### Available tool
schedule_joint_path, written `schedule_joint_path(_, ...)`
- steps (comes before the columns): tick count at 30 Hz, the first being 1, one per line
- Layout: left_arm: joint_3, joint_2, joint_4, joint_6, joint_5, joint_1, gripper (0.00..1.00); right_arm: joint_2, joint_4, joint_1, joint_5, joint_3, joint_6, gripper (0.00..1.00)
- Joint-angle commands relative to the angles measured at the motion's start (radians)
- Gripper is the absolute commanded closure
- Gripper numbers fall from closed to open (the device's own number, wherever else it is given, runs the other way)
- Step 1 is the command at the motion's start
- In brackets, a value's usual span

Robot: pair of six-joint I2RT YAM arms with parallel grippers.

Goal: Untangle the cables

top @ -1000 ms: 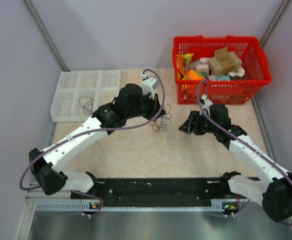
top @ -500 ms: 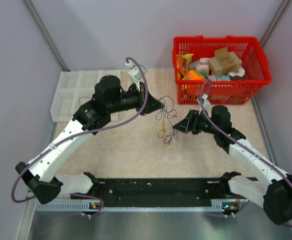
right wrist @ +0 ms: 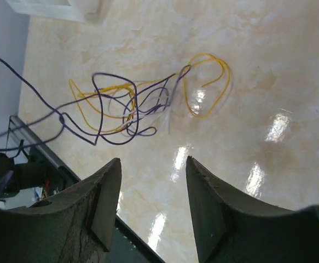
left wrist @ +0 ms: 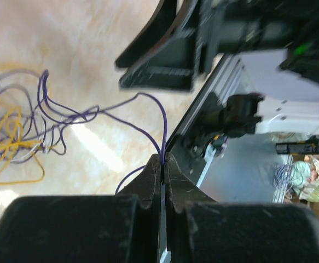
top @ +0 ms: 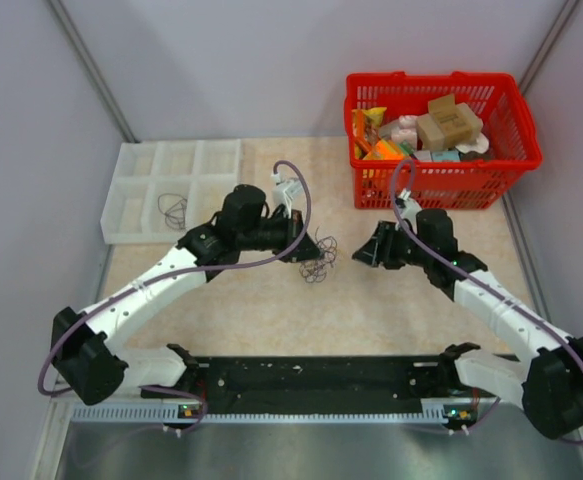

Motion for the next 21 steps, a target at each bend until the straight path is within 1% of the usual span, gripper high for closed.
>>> schedule_joint_path(1,-0.148,-0.048,0.058,-0.012,0.016,0.002,1.00,0.069,-0.036,0.006,0.049,0.077,-0.043,0.50)
schedule_joint_path(4,-0.217,-0.071,0.025,0.005,-0.018,0.000,1.00,0.137,-0.036,0.028,0.056,0.120,-0.066,0.53)
schedule_joint_path(8,-0.257,-0.081,-0.074,0.040,-0.081,0.002,1.00,0.215,-0.029,0.120,0.124,0.177,-0.101,0.53)
schedule_joint_path(10,-0.283,-0.103,-0.094,0.047,-0.125,0.002,1.00,0.253,-0.025,0.148,0.168,0.196,-0.104,0.53)
schedule_joint_path(15,-0.325,-0.155,-0.104,0.047,-0.162,0.002,1.00,0.310,0.014,0.197,0.178,0.202,-0.118,0.55)
schedule_joint_path(18,-0.328,-0.153,-0.120,0.054,-0.167,0.002,1.00,0.326,0.097,0.248,0.146,0.179,-0.182,0.55)
schedule_joint_path(21,-0.320,-0.153,-0.121,0.062,-0.171,0.002,1.00,0.323,0.253,0.260,0.092,0.108,-0.220,0.55)
